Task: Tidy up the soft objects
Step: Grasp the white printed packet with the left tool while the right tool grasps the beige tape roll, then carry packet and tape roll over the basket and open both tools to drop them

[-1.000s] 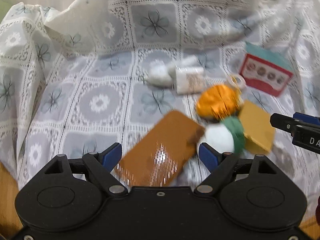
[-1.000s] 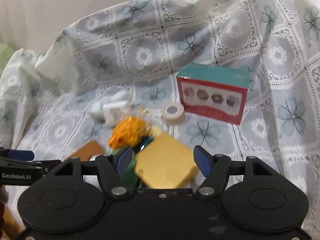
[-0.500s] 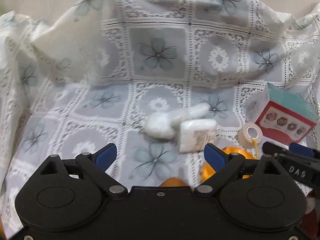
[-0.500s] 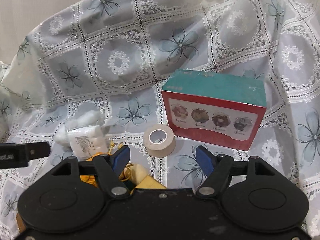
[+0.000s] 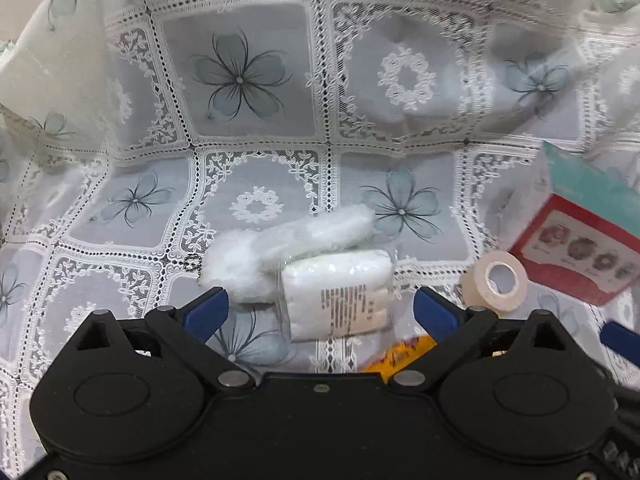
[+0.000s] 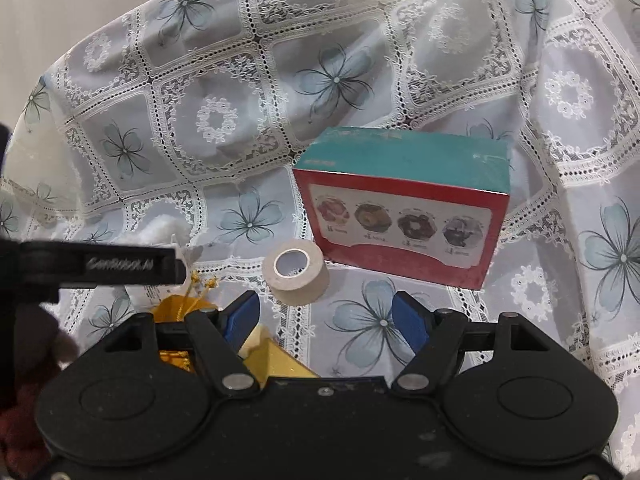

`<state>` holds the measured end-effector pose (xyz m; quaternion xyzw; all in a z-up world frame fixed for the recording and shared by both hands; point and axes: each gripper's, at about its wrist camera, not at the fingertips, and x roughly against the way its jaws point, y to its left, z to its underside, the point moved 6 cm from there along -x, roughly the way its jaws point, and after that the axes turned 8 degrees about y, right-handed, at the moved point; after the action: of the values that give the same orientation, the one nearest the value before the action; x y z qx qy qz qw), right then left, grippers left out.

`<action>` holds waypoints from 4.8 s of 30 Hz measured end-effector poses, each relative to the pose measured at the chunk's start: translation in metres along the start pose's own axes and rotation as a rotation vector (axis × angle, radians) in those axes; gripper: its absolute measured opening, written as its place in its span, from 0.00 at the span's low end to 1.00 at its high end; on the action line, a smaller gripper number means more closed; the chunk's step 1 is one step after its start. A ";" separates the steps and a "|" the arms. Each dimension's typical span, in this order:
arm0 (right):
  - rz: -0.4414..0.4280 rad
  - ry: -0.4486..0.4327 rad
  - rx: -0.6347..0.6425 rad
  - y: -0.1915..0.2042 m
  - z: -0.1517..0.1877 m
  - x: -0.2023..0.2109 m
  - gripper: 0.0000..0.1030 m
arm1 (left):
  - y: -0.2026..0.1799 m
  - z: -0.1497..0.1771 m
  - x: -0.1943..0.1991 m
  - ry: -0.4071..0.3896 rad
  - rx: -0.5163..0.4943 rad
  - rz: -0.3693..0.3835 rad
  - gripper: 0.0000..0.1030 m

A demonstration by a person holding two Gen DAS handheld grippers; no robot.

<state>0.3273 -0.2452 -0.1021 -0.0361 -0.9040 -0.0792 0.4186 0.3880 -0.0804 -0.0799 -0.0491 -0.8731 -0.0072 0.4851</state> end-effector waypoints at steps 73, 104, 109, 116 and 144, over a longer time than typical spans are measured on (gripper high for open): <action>-0.141 -0.244 0.109 0.021 0.072 0.218 0.47 | 0.035 0.141 0.211 -0.145 -0.068 0.116 0.53; -0.112 -0.104 -0.014 0.011 0.265 0.312 0.47 | 0.021 0.304 0.247 -0.013 0.035 0.097 0.53; -0.121 -0.086 -0.034 0.009 0.272 0.313 0.47 | 0.024 0.314 0.246 0.003 0.083 0.088 0.53; -0.121 -0.037 -0.086 0.003 0.277 0.303 0.47 | 0.025 0.322 0.228 0.053 0.130 0.092 0.53; -0.098 0.160 -0.061 0.012 0.286 0.266 0.47 | 0.029 0.341 0.211 0.098 0.107 0.014 0.68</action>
<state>-0.0580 -0.1838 -0.0803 0.0020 -0.8656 -0.1298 0.4836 -0.0090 -0.0141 -0.0824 -0.0286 -0.8471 0.0405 0.5290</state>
